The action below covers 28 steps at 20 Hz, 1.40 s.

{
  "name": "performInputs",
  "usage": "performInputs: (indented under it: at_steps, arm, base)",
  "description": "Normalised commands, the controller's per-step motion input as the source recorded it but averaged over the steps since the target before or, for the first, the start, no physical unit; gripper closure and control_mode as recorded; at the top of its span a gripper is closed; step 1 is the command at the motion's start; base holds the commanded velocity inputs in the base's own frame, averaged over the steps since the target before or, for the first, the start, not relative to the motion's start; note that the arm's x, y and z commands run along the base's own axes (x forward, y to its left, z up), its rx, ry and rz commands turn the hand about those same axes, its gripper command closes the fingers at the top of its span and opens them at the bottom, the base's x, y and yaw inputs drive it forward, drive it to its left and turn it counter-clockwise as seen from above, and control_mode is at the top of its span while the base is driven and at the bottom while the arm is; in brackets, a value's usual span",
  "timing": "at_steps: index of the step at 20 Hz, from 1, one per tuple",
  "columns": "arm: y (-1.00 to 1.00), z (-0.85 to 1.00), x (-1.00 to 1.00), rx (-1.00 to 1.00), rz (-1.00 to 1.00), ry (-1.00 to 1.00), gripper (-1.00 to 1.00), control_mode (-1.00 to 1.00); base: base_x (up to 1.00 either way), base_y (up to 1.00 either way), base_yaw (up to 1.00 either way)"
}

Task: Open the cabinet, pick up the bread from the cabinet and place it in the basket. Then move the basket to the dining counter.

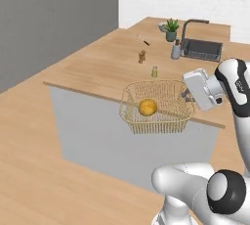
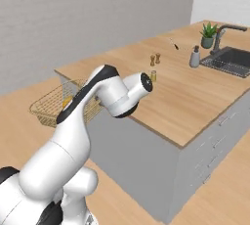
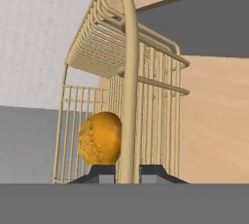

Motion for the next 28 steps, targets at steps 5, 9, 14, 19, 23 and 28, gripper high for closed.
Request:
performInputs:
  at_steps: [5,9,14,19,23,28]
  arm:
    - [0.00,0.00,0.00,0.00,0.00,0.00,1.00,1.00]
    - [0.00,0.00,0.00,0.00,0.00,0.00,1.00,1.00]
    - [0.00,0.00,0.00,0.00,0.00,0.00,1.00,1.00]
    - [0.00,0.00,0.00,0.00,0.00,0.00,1.00,1.00]
    - [0.00,0.00,0.00,0.00,0.00,0.00,1.00,1.00]
    - [0.00,0.00,0.00,0.00,0.00,0.00,1.00,1.00]
  base:
    - [0.38,1.00,-0.37]
    - [0.46,1.00,-0.51]
    - [0.29,1.00,-0.50]
    - [0.30,1.00,-0.50]
    - [0.54,1.00,-0.42]
    - [0.79,1.00,-0.15]
